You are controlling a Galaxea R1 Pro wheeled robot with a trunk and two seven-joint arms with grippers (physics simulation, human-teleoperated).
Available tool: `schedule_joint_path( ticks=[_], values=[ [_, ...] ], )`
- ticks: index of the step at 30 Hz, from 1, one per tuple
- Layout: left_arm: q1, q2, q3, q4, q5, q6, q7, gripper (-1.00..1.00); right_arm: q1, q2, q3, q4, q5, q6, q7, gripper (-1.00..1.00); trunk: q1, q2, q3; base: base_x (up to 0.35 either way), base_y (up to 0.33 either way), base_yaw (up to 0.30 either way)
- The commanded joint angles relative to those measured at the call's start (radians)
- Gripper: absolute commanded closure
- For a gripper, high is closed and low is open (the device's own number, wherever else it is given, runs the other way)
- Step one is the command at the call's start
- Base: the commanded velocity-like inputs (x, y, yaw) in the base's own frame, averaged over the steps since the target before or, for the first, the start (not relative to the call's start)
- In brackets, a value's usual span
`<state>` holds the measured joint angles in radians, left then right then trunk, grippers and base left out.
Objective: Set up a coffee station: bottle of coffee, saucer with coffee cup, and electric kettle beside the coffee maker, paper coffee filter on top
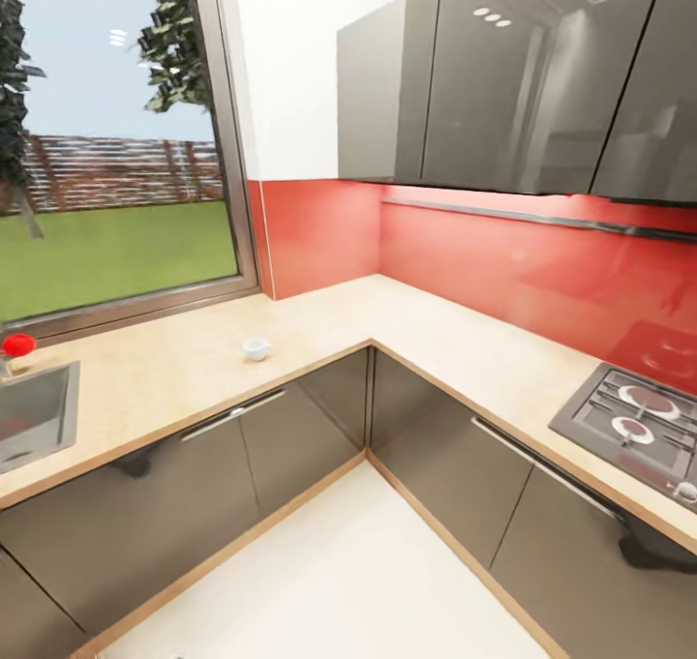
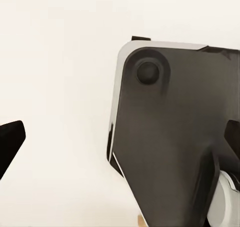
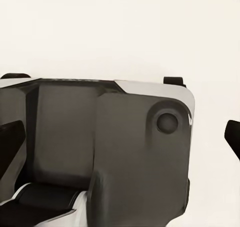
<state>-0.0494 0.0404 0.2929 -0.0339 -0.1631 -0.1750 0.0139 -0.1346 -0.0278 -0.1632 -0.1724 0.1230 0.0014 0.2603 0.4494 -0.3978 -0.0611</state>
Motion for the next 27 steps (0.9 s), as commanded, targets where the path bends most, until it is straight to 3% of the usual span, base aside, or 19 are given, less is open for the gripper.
schedule_joint_path(
  ticks=[1, 22, 27],
  values=[
    [-0.001, -0.001, 0.007, 0.002, -0.011, -0.004, 0.001, -1.0, 0.0, 0.0, -0.008, -0.001, 0.011, 0.0, 0.005, -1.0, 0.001, -0.002, -0.003, 0.0, 0.0, 0.267],
    [-0.001, -0.004, 0.007, 0.002, -0.012, -0.004, 0.001, -1.0, 0.0, 0.0, -0.009, -0.001, 0.011, 0.0, 0.005, -1.0, 0.001, -0.002, -0.017, 0.0, 0.0, 0.267],
    [-0.001, -0.005, 0.006, 0.002, -0.012, -0.004, 0.001, -1.0, 0.0, 0.0, -0.009, 0.0, 0.011, 0.0, 0.005, -1.0, 0.001, -0.002, -0.02, 0.0, -0.197, 0.267]
  ],
)
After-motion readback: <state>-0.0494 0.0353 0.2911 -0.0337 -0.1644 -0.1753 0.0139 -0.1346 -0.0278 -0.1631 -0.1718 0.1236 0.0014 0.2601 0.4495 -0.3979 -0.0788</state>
